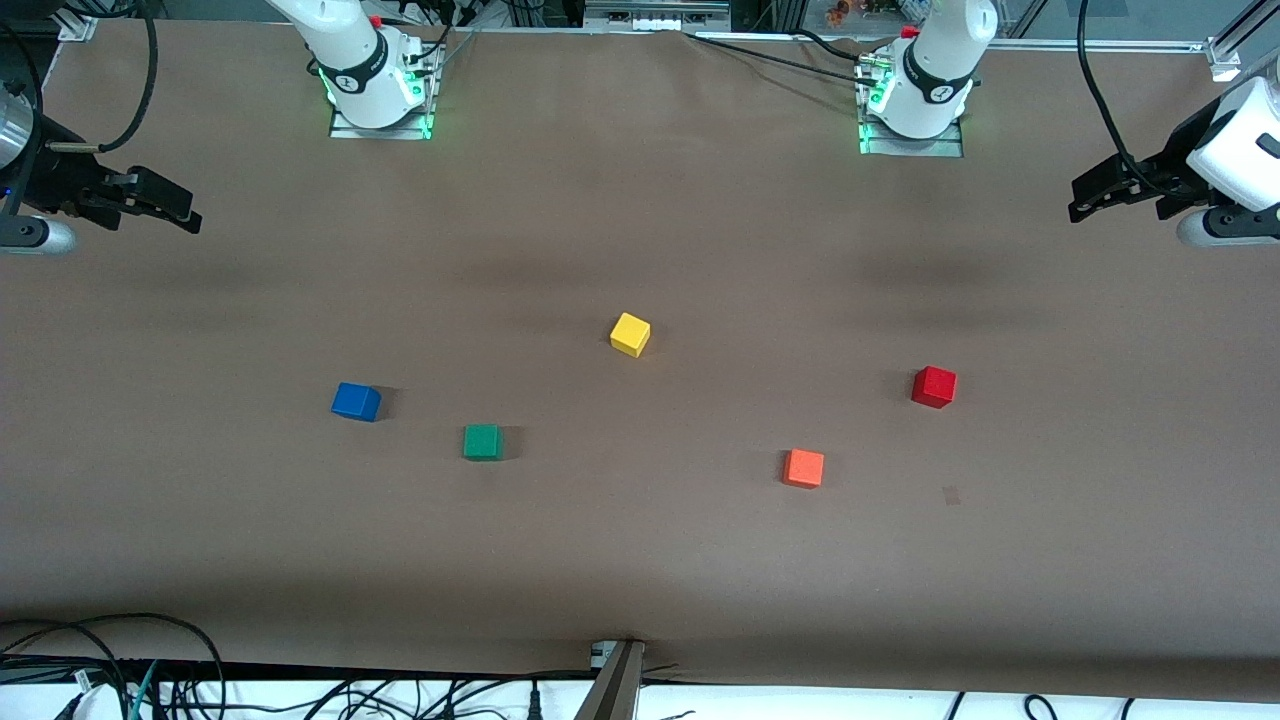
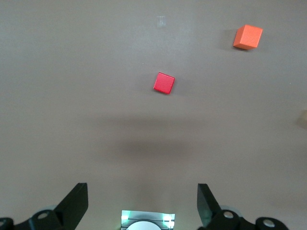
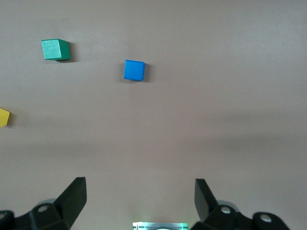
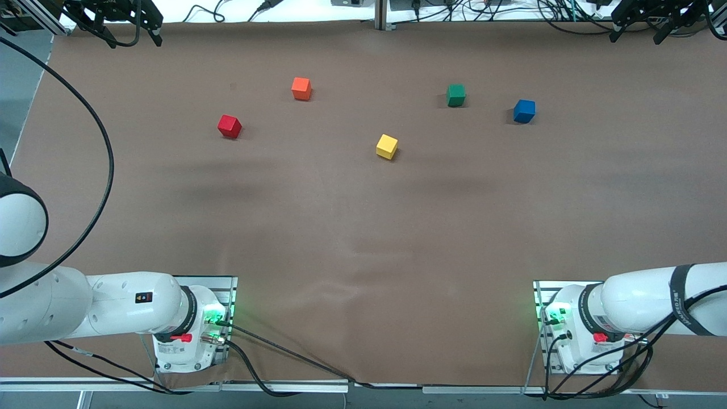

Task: Pass red block to right arm, stack on blue

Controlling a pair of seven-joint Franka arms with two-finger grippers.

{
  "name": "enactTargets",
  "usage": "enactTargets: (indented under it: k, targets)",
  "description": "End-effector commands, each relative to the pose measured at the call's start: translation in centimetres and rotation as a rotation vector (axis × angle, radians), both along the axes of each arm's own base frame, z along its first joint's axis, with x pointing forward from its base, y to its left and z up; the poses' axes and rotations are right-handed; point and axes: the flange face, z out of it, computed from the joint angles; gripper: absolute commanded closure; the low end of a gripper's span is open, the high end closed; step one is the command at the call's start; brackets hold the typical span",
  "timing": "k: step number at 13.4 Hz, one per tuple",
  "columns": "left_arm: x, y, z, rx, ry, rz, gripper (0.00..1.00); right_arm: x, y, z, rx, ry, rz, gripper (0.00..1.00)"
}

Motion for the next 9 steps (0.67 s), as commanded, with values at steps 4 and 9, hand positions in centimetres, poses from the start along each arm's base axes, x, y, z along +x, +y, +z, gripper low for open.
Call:
enactTargets:
  k: [4, 9]
  targets:
    - [0.14, -0.2, 0.88, 0.012, -0.043, -0.008, 0.0, -0.13, -0.08, 0.51, -0.004, 0.003, -0.005, 0.0]
    - [0.33, -0.52, 0.71, -0.004, -0.041, -0.012, 0.0, -0.13, -0.16, 0.51, -0.003, 0.002, 0.001, 0.0]
